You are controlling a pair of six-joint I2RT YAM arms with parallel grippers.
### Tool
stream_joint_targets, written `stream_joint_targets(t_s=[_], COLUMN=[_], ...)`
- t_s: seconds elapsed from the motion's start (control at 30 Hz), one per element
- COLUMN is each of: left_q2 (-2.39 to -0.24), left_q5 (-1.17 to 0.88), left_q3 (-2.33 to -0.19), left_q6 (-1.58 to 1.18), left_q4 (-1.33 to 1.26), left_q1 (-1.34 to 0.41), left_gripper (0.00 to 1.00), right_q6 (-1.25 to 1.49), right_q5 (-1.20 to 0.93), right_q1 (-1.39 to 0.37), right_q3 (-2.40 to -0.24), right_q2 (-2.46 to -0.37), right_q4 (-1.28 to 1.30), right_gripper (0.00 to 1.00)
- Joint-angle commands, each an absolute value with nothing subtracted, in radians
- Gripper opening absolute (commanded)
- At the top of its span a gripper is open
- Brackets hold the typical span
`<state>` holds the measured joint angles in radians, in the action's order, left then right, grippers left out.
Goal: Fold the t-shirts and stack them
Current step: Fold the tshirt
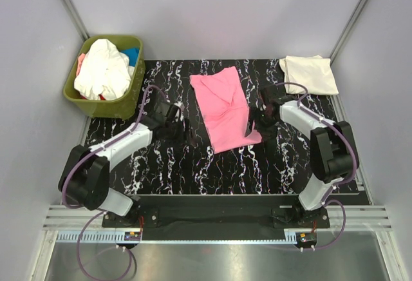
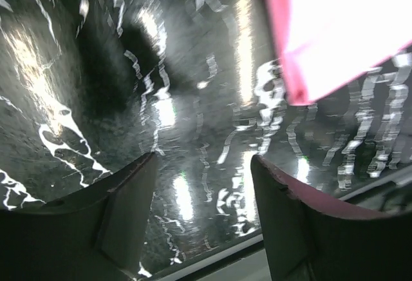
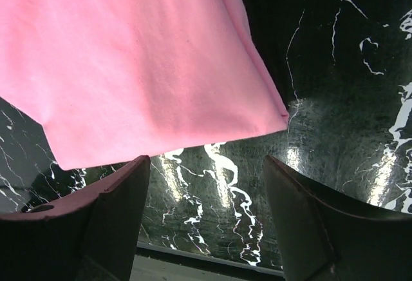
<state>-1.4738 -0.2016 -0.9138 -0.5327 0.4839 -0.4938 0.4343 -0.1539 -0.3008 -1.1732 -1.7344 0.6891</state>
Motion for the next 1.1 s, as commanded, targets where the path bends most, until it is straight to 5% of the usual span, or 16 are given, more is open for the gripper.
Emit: stream_joint_targets(t_s=[0.0,0.57,0.87,1.07], left_q2=[-1.42,-1.517,-1.532,-1.56], left_q5=[-0.202,-0.296,-0.267,-0.212], left_q3=[-0.9,-0.816,-0.807,-0.779], left_q6=[-0.557,-0.738,-0.768,-0.828], left_q4=[0.419,0.156,0.118,0.074], left_q1=[-0.494,-0.584,-0.614,-0.646], left_gripper=[0.63,0.54,0.51,0.56], right_q6=[0.437,0.505,0.505,0.522], right_q5=[-0.126,-0.179,-0.227,-0.316], right_q1=[-0.302,-0.179,-0.178,-0.19], right_q3=[-1.144,-1.012,-1.005,-0.96], right_q2=[-1.695,-1.738,-1.787,-1.75], right_q4=[0.689,0.514,0.456,0.425], right_gripper=[0.78,0.67,0.25,0.07])
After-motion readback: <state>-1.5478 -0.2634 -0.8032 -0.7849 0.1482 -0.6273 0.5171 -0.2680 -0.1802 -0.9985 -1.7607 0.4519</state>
